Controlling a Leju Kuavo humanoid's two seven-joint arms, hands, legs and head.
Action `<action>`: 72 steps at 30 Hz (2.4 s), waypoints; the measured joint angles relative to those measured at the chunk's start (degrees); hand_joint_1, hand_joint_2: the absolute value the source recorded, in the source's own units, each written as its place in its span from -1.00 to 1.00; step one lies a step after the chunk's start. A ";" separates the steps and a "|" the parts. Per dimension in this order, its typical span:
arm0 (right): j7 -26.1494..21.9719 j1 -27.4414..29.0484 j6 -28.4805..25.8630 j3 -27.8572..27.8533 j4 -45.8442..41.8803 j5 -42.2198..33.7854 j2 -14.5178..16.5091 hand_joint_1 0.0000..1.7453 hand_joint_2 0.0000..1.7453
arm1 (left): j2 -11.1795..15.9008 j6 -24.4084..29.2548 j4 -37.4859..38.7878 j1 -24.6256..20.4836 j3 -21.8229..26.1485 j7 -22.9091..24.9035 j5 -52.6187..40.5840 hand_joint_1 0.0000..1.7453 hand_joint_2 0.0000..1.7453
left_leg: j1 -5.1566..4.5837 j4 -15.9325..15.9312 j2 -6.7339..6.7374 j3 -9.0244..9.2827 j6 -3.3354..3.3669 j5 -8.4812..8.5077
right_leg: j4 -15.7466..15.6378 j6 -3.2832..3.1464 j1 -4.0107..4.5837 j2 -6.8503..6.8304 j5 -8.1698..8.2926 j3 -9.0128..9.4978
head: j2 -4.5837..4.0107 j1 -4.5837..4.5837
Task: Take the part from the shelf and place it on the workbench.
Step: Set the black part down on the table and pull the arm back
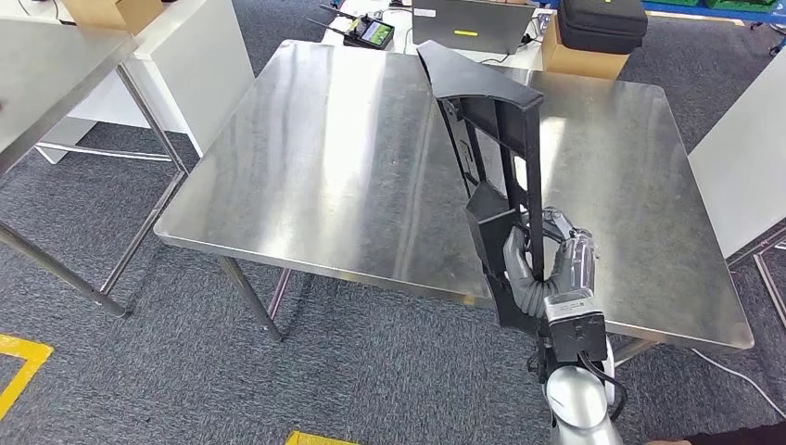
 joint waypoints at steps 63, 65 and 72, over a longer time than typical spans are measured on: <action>23.87 -43.87 -20.37 11.63 63.35 60.32 5.26 -1.00 -1.00 | 0.56 0.19 -0.61 -1.55 1.33 1.50 -7.18 -1.00 -1.00 | -0.76 0.22 0.27 -6.90 -0.75 5.47 | -8.72 -1.74 0.60 0.15 1.05 10.30 | 0.00 -0.35; 24.12 -43.82 -19.69 10.70 63.28 58.92 5.35 -1.00 -1.00 | 0.56 0.34 -0.61 -1.66 1.34 1.62 -7.19 -1.00 -1.00 | -0.76 0.22 0.27 -6.88 -0.75 5.47 | -8.72 -1.74 0.60 0.15 1.06 10.32 | 0.00 -0.35; 24.80 -42.58 -17.51 7.24 60.30 55.14 5.97 -1.00 -1.00 | 0.56 0.90 -0.61 -1.93 1.44 1.63 -7.01 -1.00 -1.00 | -0.76 0.23 0.27 -6.84 -0.75 5.47 | -8.72 -1.74 0.60 0.15 1.06 10.36 | 0.00 -0.36</action>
